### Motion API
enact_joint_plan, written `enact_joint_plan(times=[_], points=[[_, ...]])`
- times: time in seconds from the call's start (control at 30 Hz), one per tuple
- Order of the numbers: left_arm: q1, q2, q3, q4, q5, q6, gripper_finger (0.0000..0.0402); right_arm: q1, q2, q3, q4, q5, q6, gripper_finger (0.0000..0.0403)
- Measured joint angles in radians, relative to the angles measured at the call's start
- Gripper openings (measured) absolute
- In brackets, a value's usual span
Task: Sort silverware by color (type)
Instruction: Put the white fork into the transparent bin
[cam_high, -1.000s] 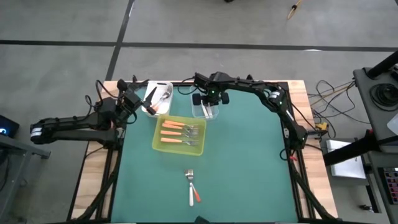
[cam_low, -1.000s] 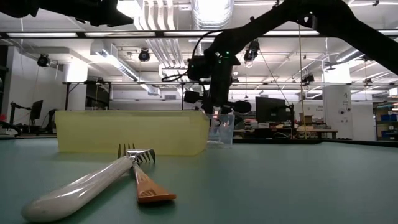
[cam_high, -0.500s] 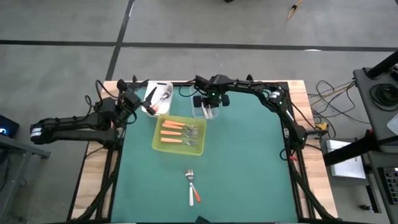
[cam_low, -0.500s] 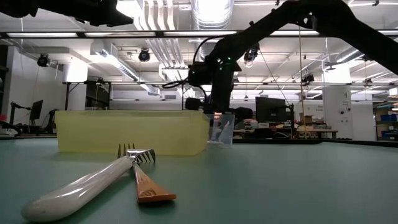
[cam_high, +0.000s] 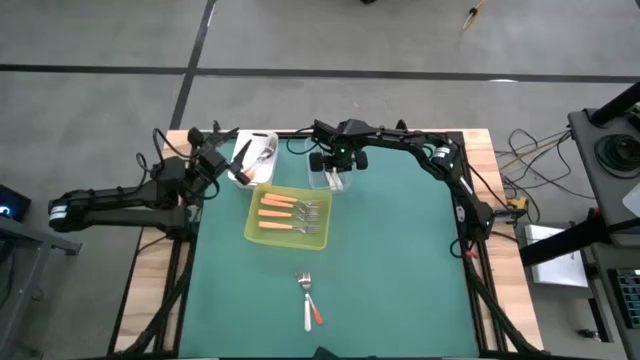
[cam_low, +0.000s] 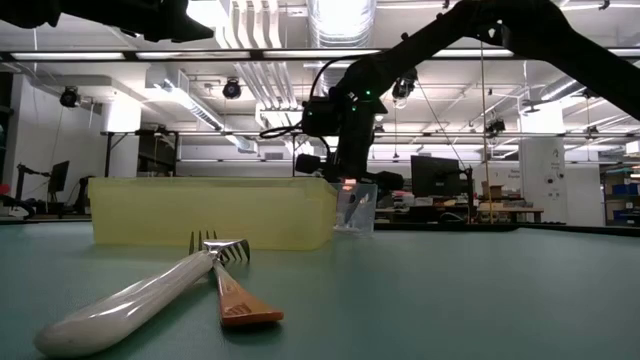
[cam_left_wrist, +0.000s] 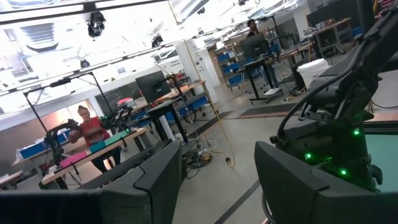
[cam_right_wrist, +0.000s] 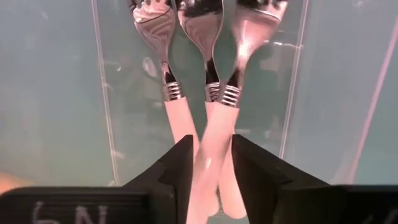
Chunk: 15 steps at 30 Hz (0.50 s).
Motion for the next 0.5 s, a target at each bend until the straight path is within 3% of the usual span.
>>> enact_joint_plan(times=[0.27,0.5], points=[[0.000,0.000,0.000,0.000,0.000,0.000,0.0185,0.000,0.000,0.029,0.000,-0.002,-0.023,0.0132],[0.000,0.000,0.000,0.000,0.000,0.000,0.0185,0.000,0.000,0.147,-0.040,-0.003,-0.077,0.0132]])
